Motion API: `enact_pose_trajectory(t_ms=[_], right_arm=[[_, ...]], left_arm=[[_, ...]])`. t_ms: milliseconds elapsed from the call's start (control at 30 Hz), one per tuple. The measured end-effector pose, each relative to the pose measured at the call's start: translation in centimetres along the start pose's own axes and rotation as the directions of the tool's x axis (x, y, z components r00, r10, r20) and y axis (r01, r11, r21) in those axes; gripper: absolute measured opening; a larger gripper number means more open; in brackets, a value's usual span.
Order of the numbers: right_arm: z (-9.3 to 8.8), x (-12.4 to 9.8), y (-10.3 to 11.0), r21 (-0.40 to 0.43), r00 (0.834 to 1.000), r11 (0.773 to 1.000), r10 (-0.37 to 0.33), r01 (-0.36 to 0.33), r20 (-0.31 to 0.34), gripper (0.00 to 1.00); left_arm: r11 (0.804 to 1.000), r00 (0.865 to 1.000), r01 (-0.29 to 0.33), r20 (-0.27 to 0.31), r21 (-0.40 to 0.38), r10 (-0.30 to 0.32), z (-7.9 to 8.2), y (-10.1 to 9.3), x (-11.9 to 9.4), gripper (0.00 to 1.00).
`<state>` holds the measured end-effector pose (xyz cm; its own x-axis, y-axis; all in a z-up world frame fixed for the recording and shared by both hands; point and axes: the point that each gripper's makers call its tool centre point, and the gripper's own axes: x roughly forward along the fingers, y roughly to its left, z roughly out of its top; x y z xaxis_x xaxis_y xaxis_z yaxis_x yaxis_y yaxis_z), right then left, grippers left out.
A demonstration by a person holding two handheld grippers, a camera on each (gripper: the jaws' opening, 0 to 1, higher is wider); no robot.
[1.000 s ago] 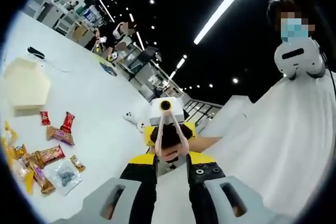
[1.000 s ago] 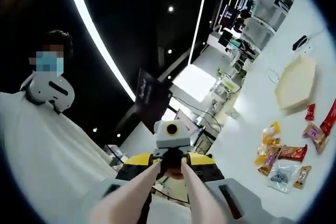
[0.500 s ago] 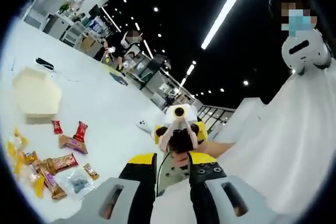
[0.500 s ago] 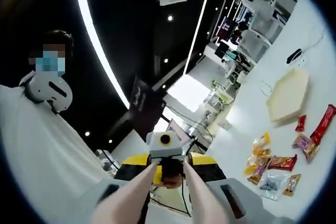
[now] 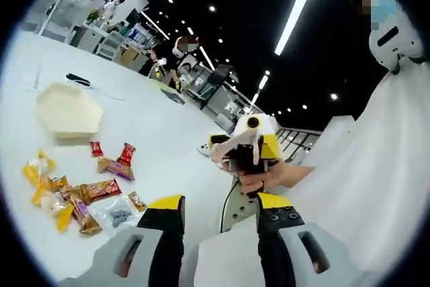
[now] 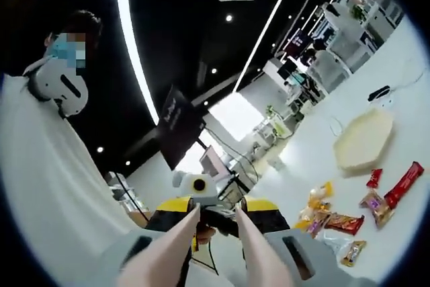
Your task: Place the target food into the container with the food tongs after gripping and lifting it, then release it inside without dropping or visibly crushing the food.
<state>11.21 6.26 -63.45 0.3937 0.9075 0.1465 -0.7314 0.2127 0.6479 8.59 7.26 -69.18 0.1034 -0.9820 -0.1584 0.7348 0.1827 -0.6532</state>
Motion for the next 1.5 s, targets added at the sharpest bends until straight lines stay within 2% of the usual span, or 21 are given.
enact_pose_trajectory(t_ms=[167,267,333,400,467,600,700,800,867,900,967,1000,1067,1167,1300,1400,1433,1467,1500], right_arm=[[0.4,-0.2,-0.4,-0.044,1.000,0.999,-0.022,0.022,-0.006,0.28],[0.4,-0.8,-1.3,-0.074,0.998,0.995,-0.063,0.062,-0.010,0.28],[0.4,-1.2,-1.8,-0.090,0.996,0.992,-0.085,0.084,-0.010,0.28],[0.5,-1.7,-2.9,-0.113,0.989,0.983,-0.145,0.143,-0.009,0.28],[0.6,-1.7,-2.8,-0.134,0.989,0.980,-0.148,0.144,-0.017,0.28],[0.5,-1.6,-2.9,-0.177,0.986,0.973,-0.159,0.150,-0.042,0.29],[0.1,-1.5,-3.4,-0.182,0.984,0.970,-0.172,0.160,-0.055,0.28],[-0.1,-1.4,-3.6,-0.188,0.982,0.968,-0.179,0.165,-0.057,0.29],[-0.3,-1.3,-3.8,-0.197,0.980,0.965,-0.189,0.174,-0.059,0.29],[-0.4,-1.2,-3.9,-0.198,0.979,0.964,-0.193,0.178,-0.061,0.29],[-0.6,-1.2,-4.2,-0.195,0.976,0.962,-0.207,0.191,-0.064,0.29],[-0.6,-1.2,-4.2,-0.195,0.976,0.961,-0.210,0.194,-0.065,0.29],[-0.7,-1.2,-4.5,-0.191,0.972,0.959,-0.225,0.208,-0.071,0.29],[-0.7,-1.5,-5.1,-0.180,0.966,0.955,-0.252,0.237,-0.062,0.29],[-0.9,-1.7,-5.6,-0.149,0.961,0.954,-0.270,0.260,-0.054,0.29],[-1.2,-1.7,-5.9,-0.149,0.957,0.950,-0.284,0.273,-0.056,0.29],[-1.3,-1.8,-6.0,-0.146,0.956,0.950,-0.288,0.277,-0.058,0.29],[-1.4,-1.8,-6.1,-0.144,0.954,0.948,-0.294,0.283,-0.059,0.29],[-1.5,-1.8,-6.2,-0.144,0.953,0.947,-0.298,0.287,-0.061,0.29]], left_arm=[[1.000,1.000,-0.021,-0.013,0.011,0.021,-0.7,0.3,0.4,0.54],[0.997,0.998,-0.058,-0.019,0.052,0.059,-1.0,0.9,0.4,0.62],[0.994,0.996,-0.090,0.005,0.068,0.090,-0.7,1.5,0.4,0.69],[0.988,0.990,-0.130,0.070,0.082,0.124,0.2,2.2,0.3,0.78],[0.984,0.986,-0.154,0.079,0.085,0.148,0.4,2.5,0.2,0.84],[0.976,0.966,-0.202,0.178,0.078,0.186,1.9,3.4,-0.6,0.92],[0.970,0.955,-0.232,0.206,0.072,0.213,2.2,4.0,-1.1,0.98],[0.940,0.935,-0.332,0.158,0.080,0.317,1.1,6.1,-1.9,0.99],[0.940,0.940,-0.333,0.113,0.080,0.323,0.0,6.3,-1.8,0.99],[0.933,0.937,-0.345,0.103,0.100,0.335,-0.2,6.5,-1.8,0.99],[0.907,0.924,-0.382,0.098,0.175,0.370,-0.5,7.0,-2.0,0.99],[0.896,0.922,-0.388,0.087,0.218,0.378,-1.0,7.2,-2.0,0.99],[0.870,0.909,-0.415,0.078,0.267,0.410,-1.6,7.7,-2.0,0.99],[0.860,0.896,-0.440,0.055,0.258,0.441,-2.7,8.7,-2.1,0.99],[0.848,0.873,-0.486,0.077,0.210,0.481,-3.5,9.9,-2.7,0.99],[0.830,0.855,-0.519,0.108,0.206,0.507,-3.9,10.7,-3.1,0.99],[0.820,0.844,-0.536,0.121,0.199,0.522,-4.0,11.1,-3.3,0.99],[0.804,0.828,-0.561,0.146,0.197,0.542,-4.0,11.6,-3.7,0.99],[0.802,0.826,-0.563,0.148,0.198,0.543,-4.0,11.7,-3.8,0.99]])
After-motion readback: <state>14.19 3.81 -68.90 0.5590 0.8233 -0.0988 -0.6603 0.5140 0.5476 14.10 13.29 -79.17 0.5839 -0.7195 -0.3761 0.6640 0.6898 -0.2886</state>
